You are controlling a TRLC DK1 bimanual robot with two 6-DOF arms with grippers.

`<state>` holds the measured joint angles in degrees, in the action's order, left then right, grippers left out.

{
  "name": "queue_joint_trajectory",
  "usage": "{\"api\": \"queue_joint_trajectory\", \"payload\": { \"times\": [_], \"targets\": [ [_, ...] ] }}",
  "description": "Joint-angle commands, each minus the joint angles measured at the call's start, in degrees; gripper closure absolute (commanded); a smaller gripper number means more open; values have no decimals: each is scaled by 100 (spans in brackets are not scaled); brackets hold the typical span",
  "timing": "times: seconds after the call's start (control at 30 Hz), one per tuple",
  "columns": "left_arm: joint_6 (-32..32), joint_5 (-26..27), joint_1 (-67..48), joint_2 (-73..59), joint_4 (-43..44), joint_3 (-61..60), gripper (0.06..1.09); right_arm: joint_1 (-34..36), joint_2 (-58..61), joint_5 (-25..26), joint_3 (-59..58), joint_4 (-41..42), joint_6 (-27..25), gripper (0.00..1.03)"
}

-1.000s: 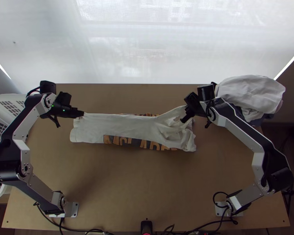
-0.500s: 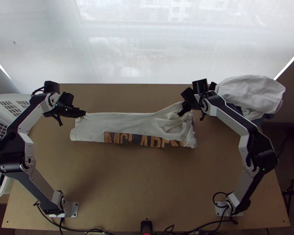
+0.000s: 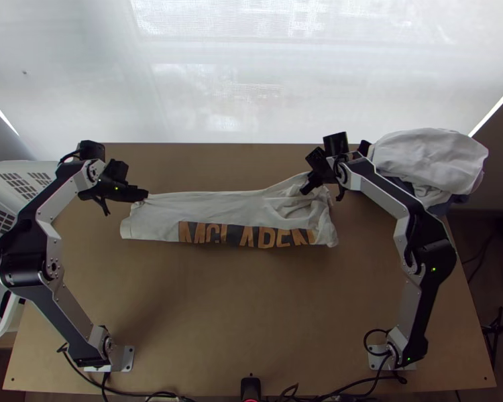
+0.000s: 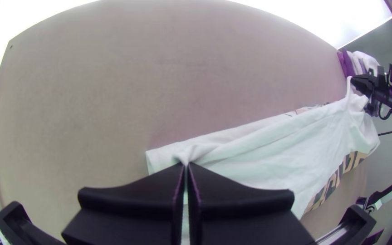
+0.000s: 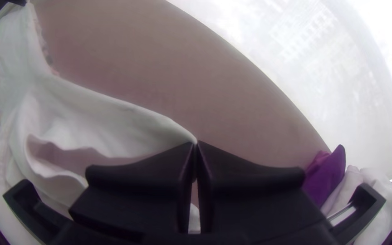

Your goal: Fold the t-shirt

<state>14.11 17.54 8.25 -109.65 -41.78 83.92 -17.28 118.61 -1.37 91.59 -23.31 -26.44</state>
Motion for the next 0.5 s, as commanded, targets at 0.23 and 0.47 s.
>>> {"api": "queue_joint_trajectory", "payload": {
  "times": [0.23, 0.47],
  "targets": [
    [-40, -14, 1, -242, 82, 2, 105, -4, 409, 5, 333, -7, 262, 100],
    [-224, -5, 10, -145, -50, 160, 42, -30, 110, -4, 482, -86, 815, 13]
  ]
}}
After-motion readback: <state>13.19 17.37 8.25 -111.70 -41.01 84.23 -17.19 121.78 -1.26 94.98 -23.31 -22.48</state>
